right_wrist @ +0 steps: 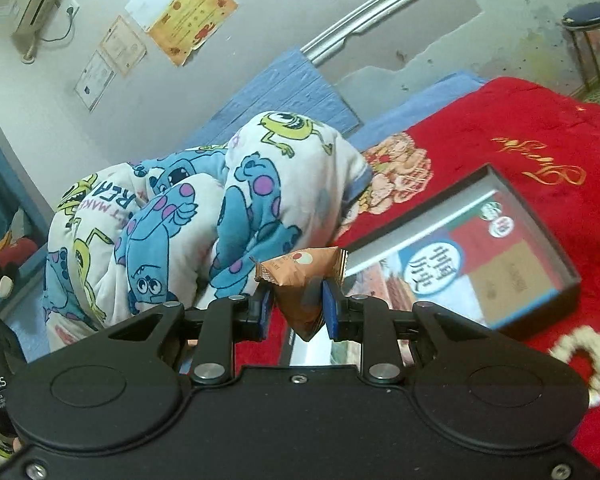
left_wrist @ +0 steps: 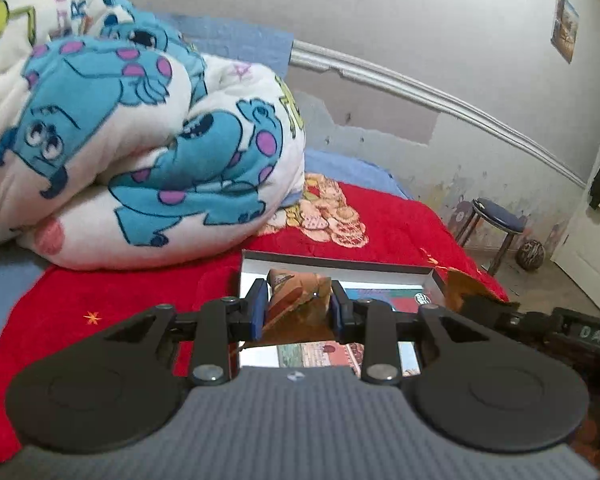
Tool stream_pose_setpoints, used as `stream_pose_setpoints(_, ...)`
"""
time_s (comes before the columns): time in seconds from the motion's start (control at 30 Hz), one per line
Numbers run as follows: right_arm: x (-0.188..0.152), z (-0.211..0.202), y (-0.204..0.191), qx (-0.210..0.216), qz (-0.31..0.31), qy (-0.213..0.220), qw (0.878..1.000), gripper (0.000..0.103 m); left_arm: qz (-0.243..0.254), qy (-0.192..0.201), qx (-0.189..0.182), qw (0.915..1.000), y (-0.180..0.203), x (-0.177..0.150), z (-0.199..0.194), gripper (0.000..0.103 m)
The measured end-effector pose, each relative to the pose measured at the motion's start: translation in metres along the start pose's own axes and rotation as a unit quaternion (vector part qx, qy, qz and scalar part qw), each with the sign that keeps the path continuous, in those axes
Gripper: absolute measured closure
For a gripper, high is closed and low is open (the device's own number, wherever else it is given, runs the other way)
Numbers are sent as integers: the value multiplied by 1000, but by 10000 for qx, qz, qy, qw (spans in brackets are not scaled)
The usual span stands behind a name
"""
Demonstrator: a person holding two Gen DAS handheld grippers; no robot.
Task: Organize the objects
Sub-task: 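Lift the wrapped snack with the right gripper toward the black box, then lower the snack into the box and open the right gripper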
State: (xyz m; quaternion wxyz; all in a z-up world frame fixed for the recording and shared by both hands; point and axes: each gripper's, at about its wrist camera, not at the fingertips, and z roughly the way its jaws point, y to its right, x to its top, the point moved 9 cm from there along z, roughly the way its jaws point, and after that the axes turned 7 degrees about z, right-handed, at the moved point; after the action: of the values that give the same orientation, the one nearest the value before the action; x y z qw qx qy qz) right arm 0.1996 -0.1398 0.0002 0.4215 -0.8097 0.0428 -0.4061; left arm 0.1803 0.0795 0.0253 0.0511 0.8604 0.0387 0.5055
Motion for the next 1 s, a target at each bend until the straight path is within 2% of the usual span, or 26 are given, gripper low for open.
stream_pose_setpoints(0.2, 6, 51, 6, -242, -120, -307, 9992, 78, 132, -302, 95, 9994, 0, 7, 42, 67)
stream_pose_setpoints(0.3, 1, 67, 16, -370, -265, -419, 9981, 78, 155, -372, 128, 9991, -3, -6, 59, 67)
stream_pose_setpoints(0.4, -11, 78, 36, -770, -174, -540, 9954, 78, -10, -494, -118, 9987, -5, -24, 75, 67)
stream_pose_setpoints(0.47, -18, 90, 47, -909, -45, -691, 9934, 78, 9, -664, -37, 9978, -4, -35, 87, 67)
stream_pose_setpoints(0.53, -25, 99, 54, -1118, -190, -804, 9903, 78, 54, -776, -4, 9970, 0, -43, 98, 67)
stream_pose_setpoints(0.73, -40, 110, 80, -1374, 17, -1016, 9853, 78, 368, -1070, 76, 9936, 15, -65, 112, 67)
stream_pose_setpoints(0.87, -41, 105, 82, -1451, 4, -1057, 9837, 78, 730, -1045, 472, 9907, 12, -70, 114, 67)
stream_pose_setpoints(1.0, -42, 100, 75, -1467, -22, -1050, 9836, 78, 637, -1098, 444, 9909, 9, -72, 114, 67)
